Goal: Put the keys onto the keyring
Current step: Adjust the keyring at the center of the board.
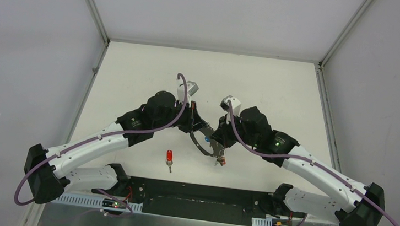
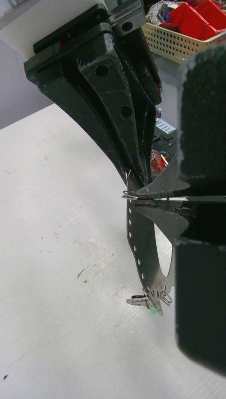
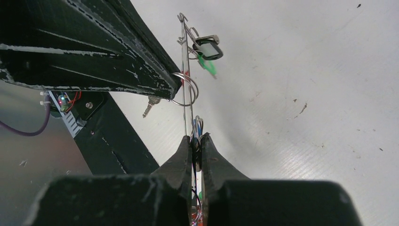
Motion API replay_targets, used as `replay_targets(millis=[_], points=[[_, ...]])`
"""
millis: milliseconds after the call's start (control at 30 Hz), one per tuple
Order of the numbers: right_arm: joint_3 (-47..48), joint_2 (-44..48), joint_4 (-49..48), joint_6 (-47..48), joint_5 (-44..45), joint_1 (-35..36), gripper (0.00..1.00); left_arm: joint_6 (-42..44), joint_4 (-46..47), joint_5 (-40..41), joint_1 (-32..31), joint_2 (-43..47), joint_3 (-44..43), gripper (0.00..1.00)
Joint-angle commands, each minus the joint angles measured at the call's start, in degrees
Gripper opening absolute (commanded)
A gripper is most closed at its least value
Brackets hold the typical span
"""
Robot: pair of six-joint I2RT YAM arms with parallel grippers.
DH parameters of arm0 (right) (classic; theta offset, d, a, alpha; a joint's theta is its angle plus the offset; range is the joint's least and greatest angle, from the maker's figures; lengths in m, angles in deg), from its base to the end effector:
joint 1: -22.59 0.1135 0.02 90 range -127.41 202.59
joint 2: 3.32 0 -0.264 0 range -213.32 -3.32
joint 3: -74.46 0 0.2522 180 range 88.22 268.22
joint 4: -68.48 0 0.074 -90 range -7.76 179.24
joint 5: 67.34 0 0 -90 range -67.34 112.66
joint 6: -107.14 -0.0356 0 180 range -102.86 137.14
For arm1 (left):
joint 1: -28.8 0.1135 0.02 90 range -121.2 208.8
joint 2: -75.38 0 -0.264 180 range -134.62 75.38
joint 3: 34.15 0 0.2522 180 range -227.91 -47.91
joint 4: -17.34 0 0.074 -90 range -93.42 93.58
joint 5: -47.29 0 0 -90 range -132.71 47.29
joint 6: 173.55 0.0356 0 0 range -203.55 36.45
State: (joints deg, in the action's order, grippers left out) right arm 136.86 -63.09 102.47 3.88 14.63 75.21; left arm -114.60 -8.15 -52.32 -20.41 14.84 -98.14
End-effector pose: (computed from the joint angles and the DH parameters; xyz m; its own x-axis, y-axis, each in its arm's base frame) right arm 0.1371 0.1876 0.2963 -0.5046 -0.2864 -0.8145 -0.7639 0.5877 0.2666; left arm 0.1543 -0.1879 0.3176 -0.6472 -0.0284 -0.7618 0.5997 0.5980 -0.5318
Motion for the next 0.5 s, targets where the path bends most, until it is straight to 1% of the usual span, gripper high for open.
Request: replay_targets(millis=[0,167,233,467], points=[[3.51,0.22,-2.30,-0.53,-0.57,0.03,0.00,4.04,-0.20,-0.07,-0.36,1.73,-2.97,0.00],[3.47,-0.17,-2.43,0.39,-2.31,0.03,0.00,3.81,0.53,-0.66,-0.35,1.31,-3.68,0.00],[3.39,-0.26,-2.55,0.70,-3.07,0.07,0.00,3.95,2.17,-1.04,-0.31,1.28,-3.39,0.00],[1.75,0.95,-4.47,2.91,-5.35,0.03,0.00,4.71,13.76,-1.18,-0.34,3.20,2.32,0.00]])
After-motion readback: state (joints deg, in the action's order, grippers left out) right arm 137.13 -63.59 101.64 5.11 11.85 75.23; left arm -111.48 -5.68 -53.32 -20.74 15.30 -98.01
